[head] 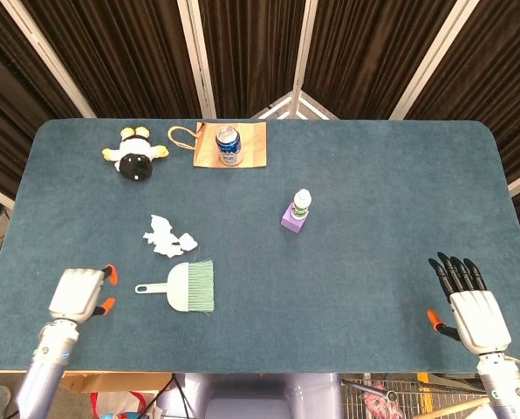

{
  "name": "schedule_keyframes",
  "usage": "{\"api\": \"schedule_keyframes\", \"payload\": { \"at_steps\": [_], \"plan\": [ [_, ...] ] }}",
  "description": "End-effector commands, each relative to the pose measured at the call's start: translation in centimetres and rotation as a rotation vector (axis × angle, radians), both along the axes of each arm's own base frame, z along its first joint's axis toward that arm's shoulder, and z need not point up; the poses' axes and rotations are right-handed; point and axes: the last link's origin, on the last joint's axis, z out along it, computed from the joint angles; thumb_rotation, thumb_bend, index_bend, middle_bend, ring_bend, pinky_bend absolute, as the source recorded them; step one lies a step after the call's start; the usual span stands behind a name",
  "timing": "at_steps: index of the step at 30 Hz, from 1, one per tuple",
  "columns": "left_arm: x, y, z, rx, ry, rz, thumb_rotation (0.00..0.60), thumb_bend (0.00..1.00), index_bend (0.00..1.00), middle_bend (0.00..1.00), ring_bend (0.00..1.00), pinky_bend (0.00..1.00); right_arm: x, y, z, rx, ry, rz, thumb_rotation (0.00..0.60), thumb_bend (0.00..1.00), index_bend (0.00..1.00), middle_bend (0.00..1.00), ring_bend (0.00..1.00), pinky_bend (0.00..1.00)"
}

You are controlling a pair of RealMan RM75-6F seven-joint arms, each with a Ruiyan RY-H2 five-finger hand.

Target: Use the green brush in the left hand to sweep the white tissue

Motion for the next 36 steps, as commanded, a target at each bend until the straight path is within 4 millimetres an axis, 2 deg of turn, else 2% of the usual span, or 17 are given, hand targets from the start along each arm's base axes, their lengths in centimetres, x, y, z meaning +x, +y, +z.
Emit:
{"api": "schedule_keyframes", "payload": {
  "at_steps": [1,4,15,27,29,32,36],
  "plan": [
    [1.5,1.0,-2.8,-0.047,-0.012,0.039,0.6,0.39,0.45,1.0,1.0,1.0,0.0,0.0,0.0,0.001,-0.004,-0.001,0.6,0.32,0.0,0.0,0.0,0.01],
    [1.6,1.3,-3.8,-0.063,-0.013,0.071,0.6,0.43,0.43,1.0,1.0,1.0,0.0,0.0,0.0,0.003,-0.006,-0.001,0.6,0.32,0.0,0.0,0.0,0.01],
    [3.1,2.8,-6.4,-0.081,-0.034,0.113,0.6,0.45,0.42,1.0,1.0,1.0,0.0,0.0,0.0,0.006,-0.012,-0.003,0.6,0.32,0.0,0.0,0.0,0.01],
    [3.2,2.6,-8.2,-0.114,-0.025,0.131,0.6,0.48,0.44,1.0,1.0,1.0,0.0,0.0,0.0,0.007,-0.015,-0.006,0.6,0.32,0.0,0.0,0.0,0.01],
    [3.2,2.6,-8.2,-0.113,-0.028,0.133,0.6,0.54,0.5,1.0,1.0,1.0,0.0,0.0,0.0,0.006,-0.014,-0.005,0.6,0.32,0.0,0.0,0.0,0.01],
    [3.2,2.7,-8.1,-0.104,-0.033,0.13,0.6,0.64,0.66,1.0,1.0,1.0,0.0,0.1,0.0,0.007,-0.014,-0.005,0.6,0.32,0.0,0.0,0.0,0.01],
    [3.7,3.0,-7.2,-0.07,-0.057,0.11,0.6,0.72,0.75,1.0,1.0,1.0,0.1,0.0,0.0,0.004,-0.016,-0.003,0.6,0.32,0.0,0.0,0.0,0.01]
  ]
}}
